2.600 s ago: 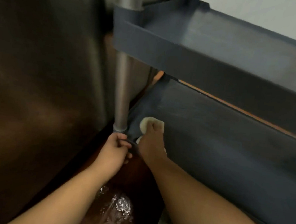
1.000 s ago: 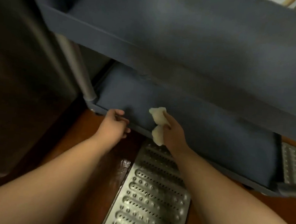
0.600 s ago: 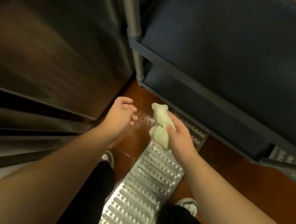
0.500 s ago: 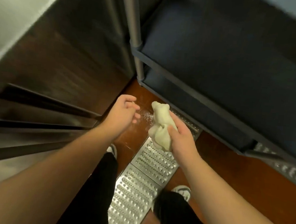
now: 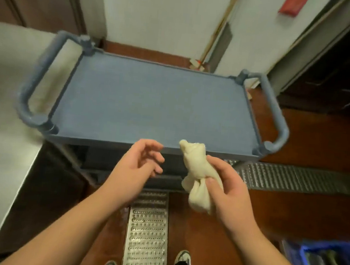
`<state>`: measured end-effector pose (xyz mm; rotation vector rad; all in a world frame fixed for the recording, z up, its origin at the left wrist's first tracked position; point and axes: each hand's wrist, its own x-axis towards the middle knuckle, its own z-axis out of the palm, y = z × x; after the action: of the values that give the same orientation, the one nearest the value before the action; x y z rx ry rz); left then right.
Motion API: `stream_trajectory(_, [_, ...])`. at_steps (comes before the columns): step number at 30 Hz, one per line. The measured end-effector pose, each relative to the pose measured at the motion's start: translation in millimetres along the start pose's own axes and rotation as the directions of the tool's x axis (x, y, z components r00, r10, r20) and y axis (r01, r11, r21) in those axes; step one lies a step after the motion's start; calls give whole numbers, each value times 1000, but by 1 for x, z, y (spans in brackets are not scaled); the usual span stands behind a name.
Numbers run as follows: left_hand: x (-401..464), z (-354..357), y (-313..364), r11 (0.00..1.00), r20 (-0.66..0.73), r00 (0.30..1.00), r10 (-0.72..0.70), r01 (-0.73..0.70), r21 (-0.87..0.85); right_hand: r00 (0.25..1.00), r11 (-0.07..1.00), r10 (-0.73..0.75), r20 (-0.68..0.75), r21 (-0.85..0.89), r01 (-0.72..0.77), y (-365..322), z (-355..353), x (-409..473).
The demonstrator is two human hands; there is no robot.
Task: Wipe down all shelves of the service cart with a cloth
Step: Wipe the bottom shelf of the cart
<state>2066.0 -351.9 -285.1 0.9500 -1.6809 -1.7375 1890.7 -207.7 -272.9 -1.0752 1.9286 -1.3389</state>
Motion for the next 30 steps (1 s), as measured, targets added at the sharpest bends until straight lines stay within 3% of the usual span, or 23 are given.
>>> stream_trajectory(6, [17,72,66,989,319,939,130,-147,30,910,999,6,-415,38,11,-24,-73,-51])
stream_trajectory(13, [45,222,117,971,462,855,235,-224,-79,752,997,47,-658,71,0,3,-196,-79])
stream_trajectory(17, [69,329,123,967,516,820,248,-243,-79,702,997,75,-708,74,-32,31,-287,-77])
stream_trajectory(23, [105,492,146,972,503,834,229,-165,-168,673,991,123,-730,125,-46,62,-438,-61])
stream_trajectory(30, [172,607,169,959,481,840,252,-148,-243,689,989,119,-715,144,-22,84,-555,13])
